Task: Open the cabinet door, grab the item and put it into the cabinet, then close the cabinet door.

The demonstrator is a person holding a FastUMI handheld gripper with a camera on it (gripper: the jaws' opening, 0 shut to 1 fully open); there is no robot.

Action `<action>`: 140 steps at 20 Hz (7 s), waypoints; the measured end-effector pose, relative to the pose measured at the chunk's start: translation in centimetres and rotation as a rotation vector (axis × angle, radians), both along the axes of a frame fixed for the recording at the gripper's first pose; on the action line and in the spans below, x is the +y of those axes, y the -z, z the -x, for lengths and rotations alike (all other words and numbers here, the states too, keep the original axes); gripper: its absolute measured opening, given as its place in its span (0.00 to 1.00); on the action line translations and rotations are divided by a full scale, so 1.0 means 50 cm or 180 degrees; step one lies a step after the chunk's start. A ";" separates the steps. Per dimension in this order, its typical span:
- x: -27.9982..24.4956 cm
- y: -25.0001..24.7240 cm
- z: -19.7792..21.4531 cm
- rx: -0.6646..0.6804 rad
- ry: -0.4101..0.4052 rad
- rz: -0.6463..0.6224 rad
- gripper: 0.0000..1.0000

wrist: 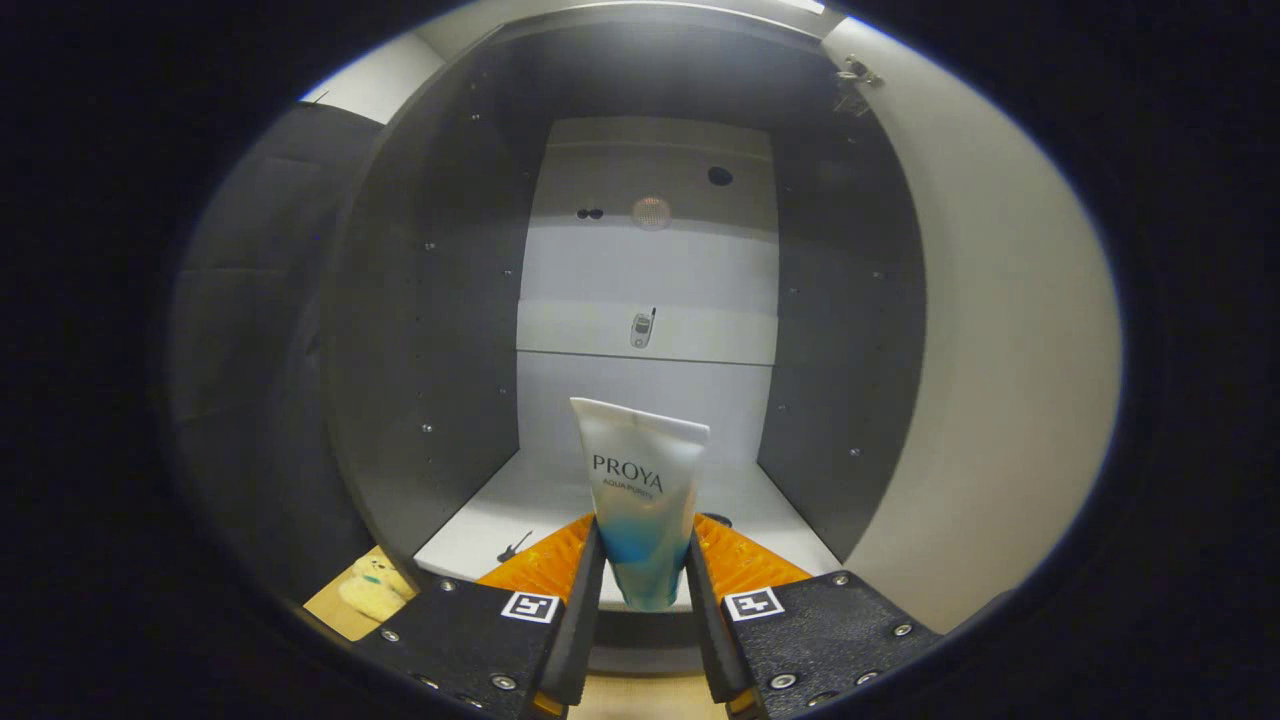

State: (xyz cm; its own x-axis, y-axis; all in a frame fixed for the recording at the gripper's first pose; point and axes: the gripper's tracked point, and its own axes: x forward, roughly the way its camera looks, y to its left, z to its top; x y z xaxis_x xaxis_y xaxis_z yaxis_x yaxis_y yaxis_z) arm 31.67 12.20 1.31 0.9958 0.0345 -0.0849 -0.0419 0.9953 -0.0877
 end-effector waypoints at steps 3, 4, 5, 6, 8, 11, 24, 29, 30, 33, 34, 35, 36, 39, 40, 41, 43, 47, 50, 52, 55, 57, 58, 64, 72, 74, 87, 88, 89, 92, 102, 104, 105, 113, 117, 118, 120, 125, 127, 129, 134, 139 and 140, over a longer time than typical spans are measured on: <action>-0.005 0.007 -0.076 0.0038 0.0068 -0.0030 0.46; 0.002 0.019 -0.099 0.0069 0.0061 -0.0083 0.46; 0.006 0.029 -0.118 0.0095 0.0059 -0.0110 0.46; 0.006 0.041 -0.133 0.0119 0.0065 -0.0084 0.46; 0.009 0.062 -0.148 0.0175 0.0065 -0.0070 0.46; 0.018 0.094 -0.160 0.0285 0.0057 -0.0224 0.46; 0.037 0.115 -0.147 0.0305 -0.0052 -0.0377 0.70; 0.011 0.073 -0.125 0.0069 0.0087 -0.0364 0.94; 0.014 0.065 -0.116 0.0036 0.0063 -0.0382 0.94; 0.018 0.030 -0.070 -0.0075 0.0034 -0.0378 0.94; 0.022 0.018 -0.048 -0.0110 0.0013 -0.0383 0.94; 0.026 0.014 -0.019 -0.0093 0.0003 -0.0409 0.94; 0.041 0.008 0.013 -0.0062 -0.0076 -0.0471 0.94; 0.035 -0.009 0.111 -0.0053 0.0003 -0.0485 0.94; 0.039 -0.014 0.145 -0.0057 -0.0035 -0.0520 0.94; 0.051 -0.015 0.179 -0.0039 -0.0113 -0.0563 0.94; 0.053 -0.018 0.248 -0.0015 -0.0188 -0.0568 0.94; 0.043 -0.034 0.398 -0.0086 -0.0271 -0.0602 0.94; 0.061 -0.028 0.509 -0.0004 -0.0521 -0.0762 0.94; 0.050 -0.022 0.570 0.0079 -0.0636 -0.0782 0.94; 0.014 -0.036 0.648 0.0045 -0.0718 -0.0815 0.94; -0.026 -0.041 0.697 0.0027 -0.0703 -0.0814 0.94; -0.050 -0.045 0.720 0.0018 -0.0668 -0.0816 0.94; -0.226 -0.048 0.824 -0.0021 -0.0313 -0.0775 0.94; -0.490 -0.065 0.882 -0.0124 0.0436 -0.0665 0.94; -0.538 -0.073 0.861 -0.0128 0.0501 -0.0655 0.94; -0.581 -0.027 0.660 -0.0001 -0.0037 -0.0502 0.94; -0.576 -0.035 0.661 -0.0018 -0.0065 -0.0483 0.93; -0.568 -0.044 0.668 -0.0025 -0.0095 -0.0521 0.93; -0.547 -0.052 0.676 -0.0027 -0.0116 -0.0567 0.93; -0.299 -0.059 0.663 -0.0066 -0.0559 -0.0556 0.93; -0.250 -0.062 0.644 -0.0075 -0.0626 -0.0610 0.93; -0.225 -0.062 0.634 -0.0091 -0.0659 -0.0621 0.93; -0.053 -0.042 0.558 -0.0038 -0.0650 -0.0801 0.94; -0.070 -0.042 0.527 -0.0114 -0.0328 -0.0700 0.94; -0.072 -0.038 0.523 -0.0097 -0.0279 -0.0684 0.94; -0.069 -0.035 0.521 -0.0077 -0.0234 -0.0642 0.94; -0.074 -0.036 0.511 -0.0136 -0.0253 -0.0532 0.94; -0.071 -0.033 0.499 -0.0180 -0.0264 -0.0416 0.94; -0.065 -0.024 0.498 -0.0187 -0.0329 -0.0416 0.94; -0.046 -0.017 0.508 -0.0141 -0.0438 -0.0503 0.94; -0.044 -0.030 0.496 -0.0155 -0.0438 -0.0508 0.94; -0.042 -0.035 0.492 -0.0176 -0.0440 -0.0512 0.94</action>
